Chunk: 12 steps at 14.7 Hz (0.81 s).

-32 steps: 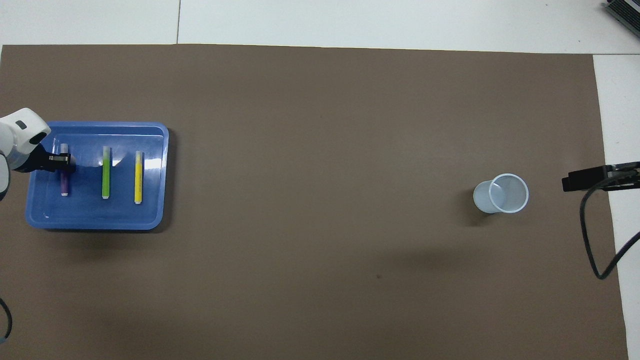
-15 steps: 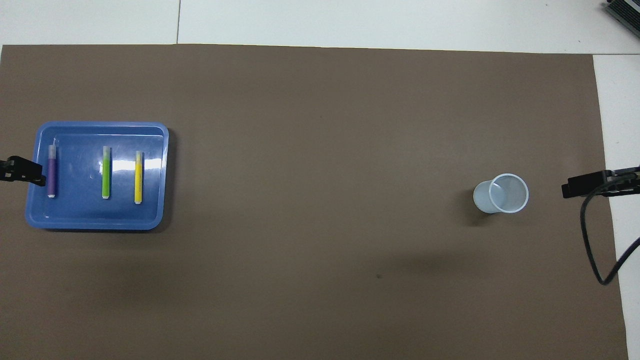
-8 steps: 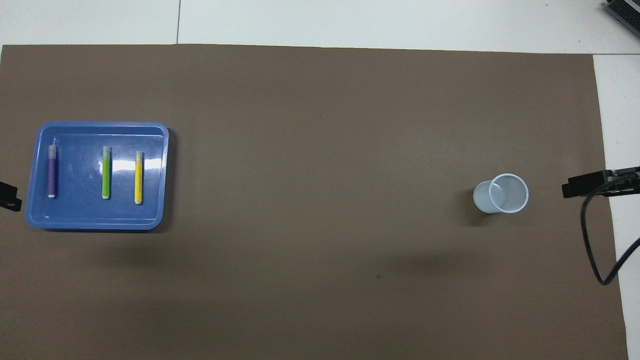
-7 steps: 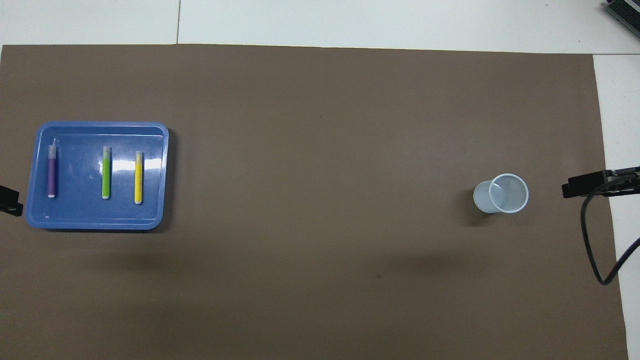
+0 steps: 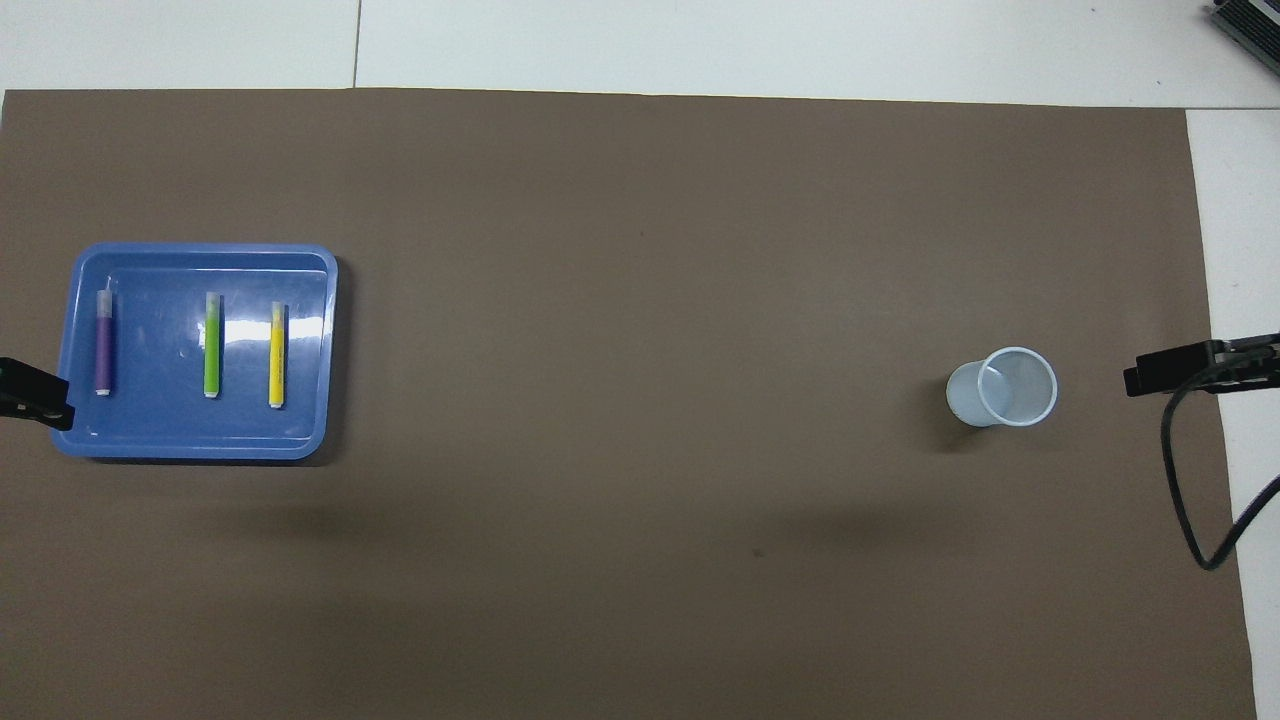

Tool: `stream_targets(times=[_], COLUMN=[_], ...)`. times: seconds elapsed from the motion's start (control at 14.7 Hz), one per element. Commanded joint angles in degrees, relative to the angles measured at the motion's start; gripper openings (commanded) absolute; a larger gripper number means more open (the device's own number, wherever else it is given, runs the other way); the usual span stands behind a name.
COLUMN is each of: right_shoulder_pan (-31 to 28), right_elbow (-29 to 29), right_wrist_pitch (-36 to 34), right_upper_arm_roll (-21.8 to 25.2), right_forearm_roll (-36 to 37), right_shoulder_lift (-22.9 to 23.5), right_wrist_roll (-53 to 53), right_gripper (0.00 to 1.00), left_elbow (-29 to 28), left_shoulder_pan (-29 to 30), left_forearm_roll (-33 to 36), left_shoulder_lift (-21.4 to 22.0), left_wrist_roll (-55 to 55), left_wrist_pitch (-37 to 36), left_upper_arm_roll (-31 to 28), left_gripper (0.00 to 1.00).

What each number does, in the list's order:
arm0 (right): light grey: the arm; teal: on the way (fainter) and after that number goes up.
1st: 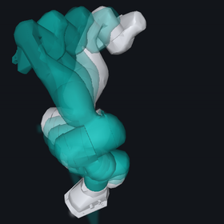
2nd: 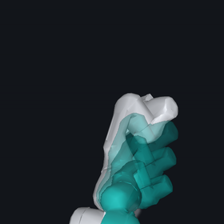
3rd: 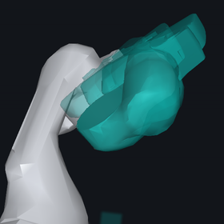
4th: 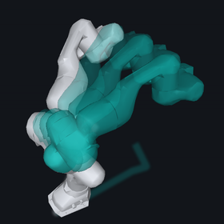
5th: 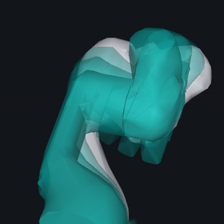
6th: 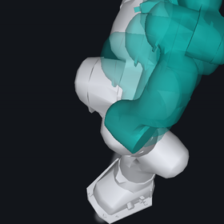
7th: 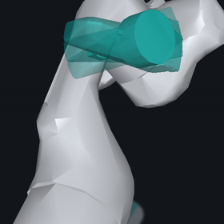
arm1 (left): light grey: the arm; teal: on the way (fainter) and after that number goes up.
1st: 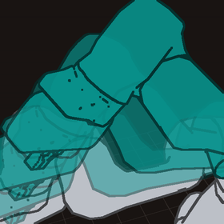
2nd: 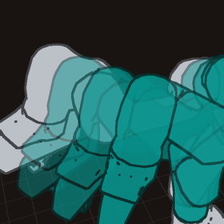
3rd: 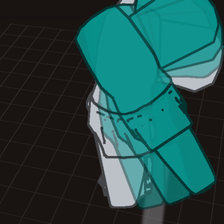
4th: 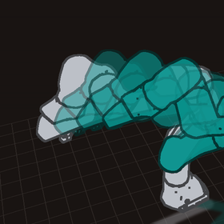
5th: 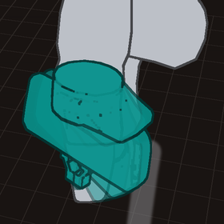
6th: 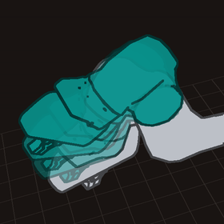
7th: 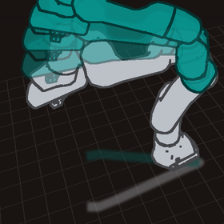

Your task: Right arm passes pens to left for tray arrangement

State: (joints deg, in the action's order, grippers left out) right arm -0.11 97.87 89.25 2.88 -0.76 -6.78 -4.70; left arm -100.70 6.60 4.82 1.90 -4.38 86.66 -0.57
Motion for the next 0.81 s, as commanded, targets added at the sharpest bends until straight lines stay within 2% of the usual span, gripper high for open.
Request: stream_targets(times=[0.0, 0.27, 0.48, 0.75], right_shoulder_pan=[0.5, 0.5, 0.5, 0.5], right_elbow=[-1.5, -1.5, -1.5, -1.5], right_wrist_pitch=[-1.7, -1.7, -1.8, -1.8], right_upper_arm_roll=[0.5, 0.5, 0.5, 0.5], right_forearm_roll=[0.3, 0.8, 0.8, 0.8], right_shoulder_lift=[0.8, 0.8, 0.7, 0.7], right_wrist_roll=[1.2, 1.3, 1.4, 1.4], right_gripper=[1.0, 1.0, 1.0, 1.0], left_elbow=[0.6, 1.1, 4.3, 4.8], left_shoulder_pan=[-6.7, -7.5, -8.7, -8.7], left_forearm_roll=[-2.2, -2.2, -3.9, -4.6], left_shoulder_lift=[-0.4, -1.7, -3.5, -3.0], left_wrist_roll=[2.0, 1.9, 1.9, 1.9], left_wrist_pitch=[1.2, 3.0, 3.2, 2.2], left_upper_arm_roll=[-5.5, -6.0, -7.5, -8.0], left_gripper=[1.0, 1.0, 1.0, 1.0])
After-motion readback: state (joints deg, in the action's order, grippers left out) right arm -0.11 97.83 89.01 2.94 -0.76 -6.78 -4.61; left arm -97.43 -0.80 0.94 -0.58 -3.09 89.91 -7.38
